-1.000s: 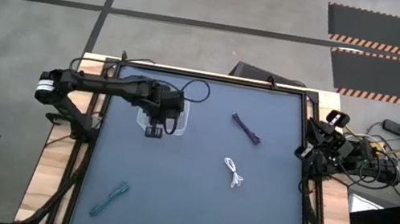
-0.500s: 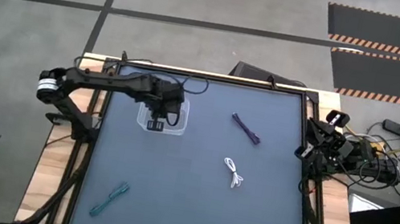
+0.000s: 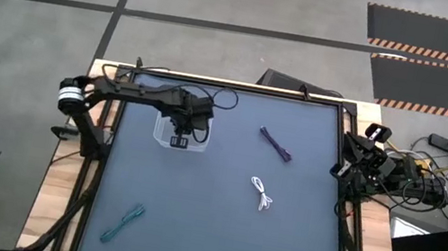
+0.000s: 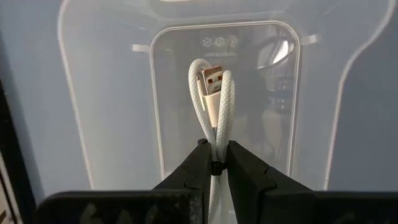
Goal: Pick and place USB-C Cables
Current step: Put the top white charger cable into the bin
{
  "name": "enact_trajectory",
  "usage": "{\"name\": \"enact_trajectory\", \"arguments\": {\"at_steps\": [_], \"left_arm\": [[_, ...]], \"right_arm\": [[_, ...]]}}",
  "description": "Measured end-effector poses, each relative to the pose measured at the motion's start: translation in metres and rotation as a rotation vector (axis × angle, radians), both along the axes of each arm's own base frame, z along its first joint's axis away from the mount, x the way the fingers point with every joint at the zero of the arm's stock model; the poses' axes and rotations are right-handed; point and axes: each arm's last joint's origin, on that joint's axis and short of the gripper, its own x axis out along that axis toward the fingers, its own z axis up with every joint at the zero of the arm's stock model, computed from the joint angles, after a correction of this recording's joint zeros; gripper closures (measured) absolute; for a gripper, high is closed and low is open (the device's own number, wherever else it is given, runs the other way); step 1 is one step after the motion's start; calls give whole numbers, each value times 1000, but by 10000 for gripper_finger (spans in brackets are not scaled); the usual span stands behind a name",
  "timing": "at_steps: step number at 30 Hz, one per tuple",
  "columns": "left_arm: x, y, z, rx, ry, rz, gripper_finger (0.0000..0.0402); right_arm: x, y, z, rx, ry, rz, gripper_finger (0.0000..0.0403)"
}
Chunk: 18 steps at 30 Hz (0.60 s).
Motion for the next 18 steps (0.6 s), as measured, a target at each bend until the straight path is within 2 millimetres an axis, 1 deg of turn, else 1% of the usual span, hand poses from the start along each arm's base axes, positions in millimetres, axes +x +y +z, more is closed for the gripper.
{"name": "enact_trajectory", "arguments": {"at_steps": [5, 11, 18], "left_arm": [[5, 2, -13, -9, 34, -9, 377], [11, 6, -22, -6, 34, -11, 377], [13, 7, -24, 20, 34, -6, 377]], "right_arm": [[0, 0, 0, 0, 0, 1, 380], [0, 0, 0, 0, 0, 1, 380], [0, 0, 0, 0, 1, 0, 380]]}}
